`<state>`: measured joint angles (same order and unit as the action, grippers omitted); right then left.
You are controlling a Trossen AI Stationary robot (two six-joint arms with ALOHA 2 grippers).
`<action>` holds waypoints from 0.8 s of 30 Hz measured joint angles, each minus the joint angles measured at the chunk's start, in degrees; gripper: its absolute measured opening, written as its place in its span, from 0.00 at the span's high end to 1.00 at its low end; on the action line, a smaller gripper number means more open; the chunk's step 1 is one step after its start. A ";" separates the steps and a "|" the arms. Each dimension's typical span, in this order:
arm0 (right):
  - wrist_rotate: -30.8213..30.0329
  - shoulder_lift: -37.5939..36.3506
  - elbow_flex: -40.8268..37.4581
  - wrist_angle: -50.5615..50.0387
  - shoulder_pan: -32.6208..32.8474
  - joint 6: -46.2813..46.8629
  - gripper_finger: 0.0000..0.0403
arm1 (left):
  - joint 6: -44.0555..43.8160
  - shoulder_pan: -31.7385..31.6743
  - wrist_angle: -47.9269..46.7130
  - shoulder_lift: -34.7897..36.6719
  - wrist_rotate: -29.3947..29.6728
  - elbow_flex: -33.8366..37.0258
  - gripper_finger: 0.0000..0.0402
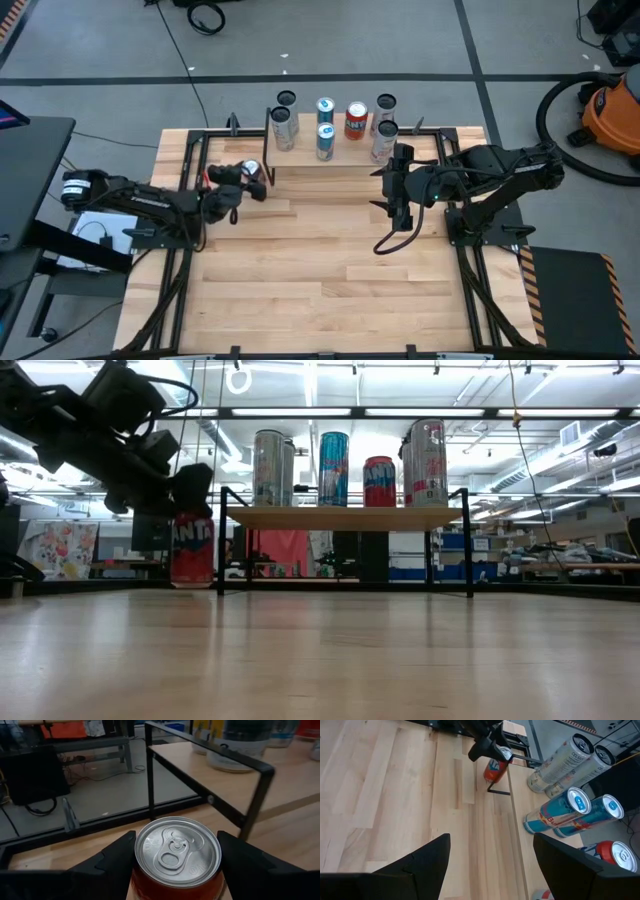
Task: Place canned beverage on shelf
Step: Put the red soda can on the shelf aligned with the other red soda can
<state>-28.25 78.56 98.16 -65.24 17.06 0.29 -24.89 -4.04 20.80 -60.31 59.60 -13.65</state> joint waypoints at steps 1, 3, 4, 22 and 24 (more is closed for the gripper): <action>0.00 0.00 -0.02 -0.01 0.00 0.00 0.27 | -0.06 0.56 0.00 0.00 0.43 0.00 0.38; -0.02 0.00 -0.02 0.00 0.00 0.00 0.27 | -1.18 1.64 0.04 0.00 0.78 -0.04 0.38; -0.02 0.00 -0.02 0.00 0.00 0.00 0.27 | -1.87 2.24 0.07 0.00 0.79 -0.07 0.38; -0.09 0.00 -0.01 0.05 0.00 0.14 0.27 | -9.50 13.58 -18.84 0.04 3.65 -13.15 0.38; -0.09 0.00 -0.01 0.05 0.00 0.16 0.27 | -10.25 14.47 -18.80 -0.19 3.79 -13.39 0.38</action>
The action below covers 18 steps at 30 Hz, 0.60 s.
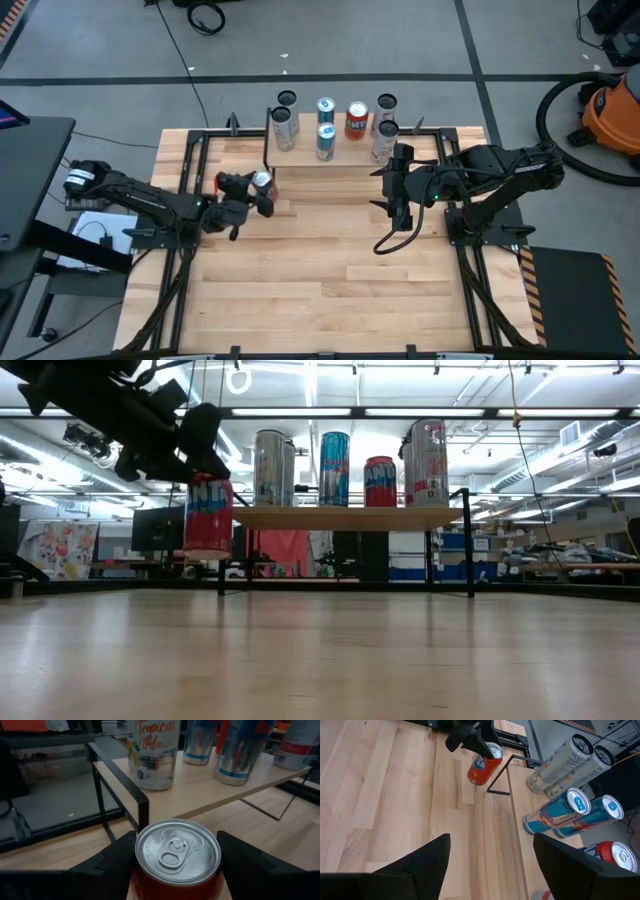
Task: Place canned beverage on shelf
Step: Put the red soda can on the shelf aligned with the other red soda can
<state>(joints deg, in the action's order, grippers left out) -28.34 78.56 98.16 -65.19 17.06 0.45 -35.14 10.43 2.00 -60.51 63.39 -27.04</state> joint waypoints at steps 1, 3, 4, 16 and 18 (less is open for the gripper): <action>0.00 0.00 0.00 0.00 0.00 0.00 0.27 | -0.60 0.40 0.22 -0.18 0.00 -0.01 0.38; 0.00 0.00 -0.01 0.00 0.00 -0.01 0.27 | -0.82 0.87 0.22 -0.31 -0.05 -0.01 0.38; 0.00 0.00 -0.01 0.00 0.00 -0.02 0.27 | -0.87 0.99 0.28 -0.45 -0.01 -0.01 0.38; 0.94 0.00 -0.01 0.58 0.00 -0.04 0.27 | -4.22 1.73 6.96 -12.01 -0.28 0.04 0.38; 0.94 0.00 -0.01 0.61 0.00 -0.08 0.27 | -5.07 1.71 8.22 -14.27 -0.28 0.04 0.38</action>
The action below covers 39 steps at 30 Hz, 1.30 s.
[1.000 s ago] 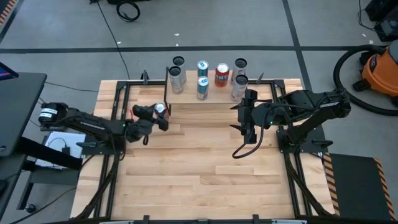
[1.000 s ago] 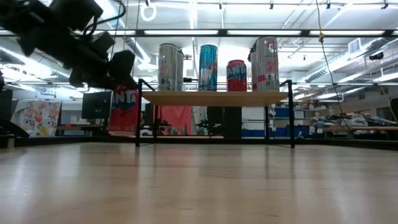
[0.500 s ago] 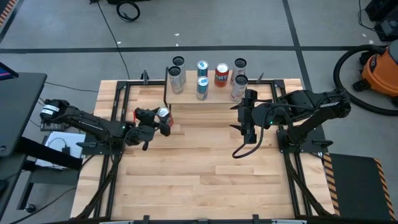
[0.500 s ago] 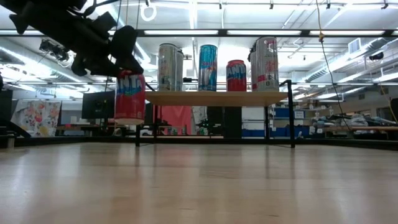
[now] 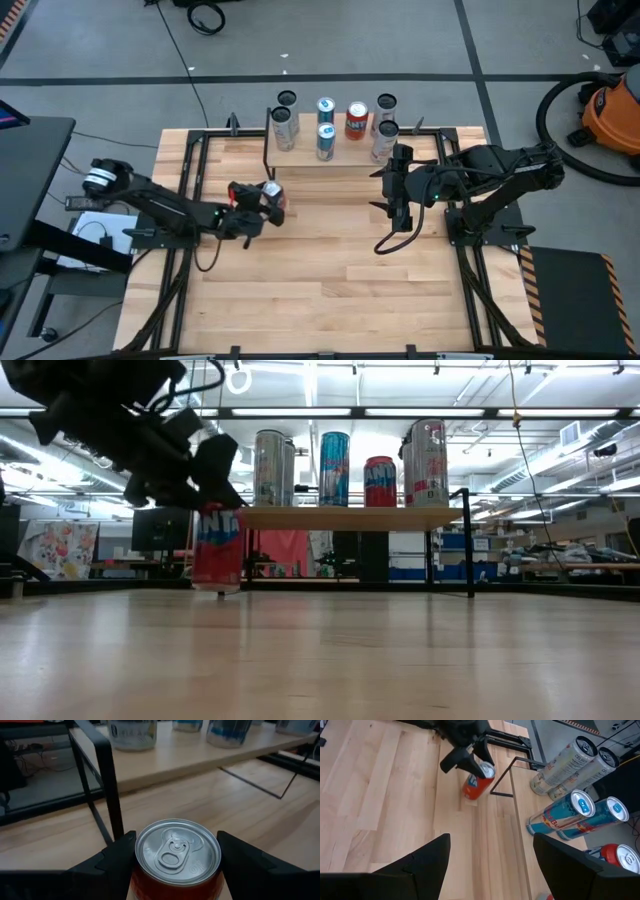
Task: Place canned beverage on shelf
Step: Put the red soda can on the shelf aligned with the other red soda can
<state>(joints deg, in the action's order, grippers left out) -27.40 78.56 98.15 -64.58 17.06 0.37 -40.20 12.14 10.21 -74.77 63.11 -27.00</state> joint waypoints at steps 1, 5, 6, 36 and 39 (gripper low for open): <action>0.01 0.00 0.00 0.00 0.00 -0.01 0.27 | -0.13 0.00 0.78 -1.03 0.04 0.00 0.38; 0.02 0.00 0.00 0.02 0.00 -0.08 0.27 | -0.66 0.00 3.41 -3.76 0.18 0.00 0.38; 0.04 0.02 0.00 0.00 0.00 -0.09 0.27 | -0.89 0.00 4.04 -4.29 0.23 0.00 0.38; 0.55 0.02 0.00 0.24 0.00 -0.45 0.27 | 17.35 -2.75 9.40 -5.15 -7.62 -15.79 0.39; 0.55 0.02 0.00 0.24 0.00 -0.45 0.27 | 17.18 -2.72 9.02 -5.12 -7.92 -15.85 0.39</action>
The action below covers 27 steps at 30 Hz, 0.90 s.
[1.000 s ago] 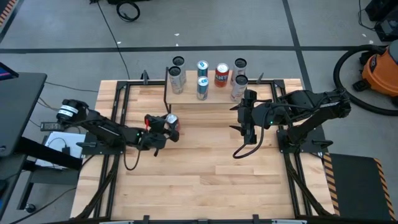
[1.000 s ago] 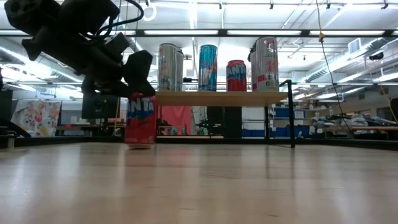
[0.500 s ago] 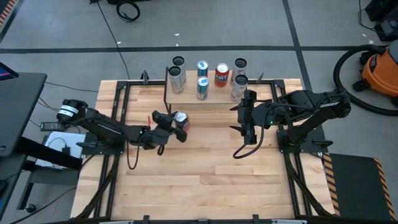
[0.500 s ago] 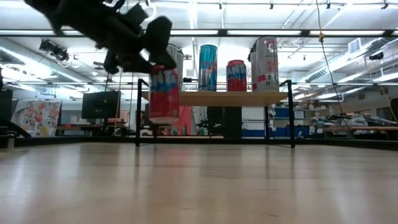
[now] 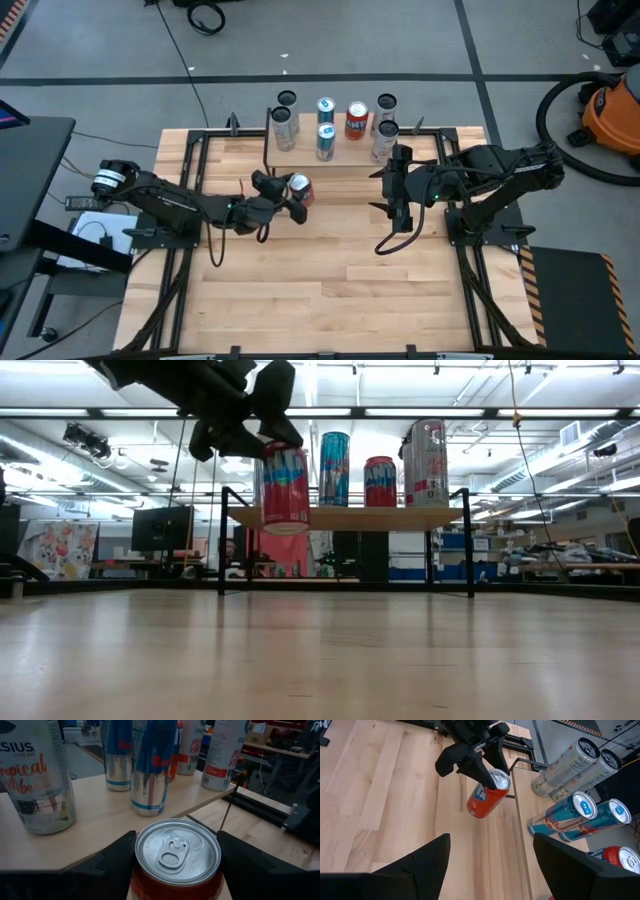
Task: Place canned beverage on shelf
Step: Put the red soda can on the shelf aligned with the other red soda can
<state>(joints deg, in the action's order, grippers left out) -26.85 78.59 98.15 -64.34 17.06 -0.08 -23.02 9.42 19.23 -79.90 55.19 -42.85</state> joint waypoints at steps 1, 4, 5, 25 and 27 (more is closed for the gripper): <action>0.01 0.00 0.00 -0.01 0.00 -0.02 0.27 | -0.09 -0.01 -0.04 0.00 -0.05 0.00 0.39; 0.02 0.00 0.00 -0.02 0.00 -0.05 0.27 | -0.25 -0.01 0.50 0.00 -0.07 0.00 0.39; 0.02 0.00 0.00 -0.02 0.00 -0.08 0.27 | -0.29 -0.01 0.57 0.00 -0.43 0.00 0.39; 0.00 0.00 0.00 -0.15 0.01 -0.08 0.27 | 6.23 -3.11 -3.57 -8.87 -5.35 -12.96 0.39; 0.02 0.00 0.00 -0.38 0.00 0.05 0.27 | 6.45 -3.54 -5.56 -11.23 -5.68 -16.35 0.39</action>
<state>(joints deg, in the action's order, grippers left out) -26.83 78.59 98.15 -64.72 17.06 -0.03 -16.57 5.88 13.67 -91.13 49.51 -59.20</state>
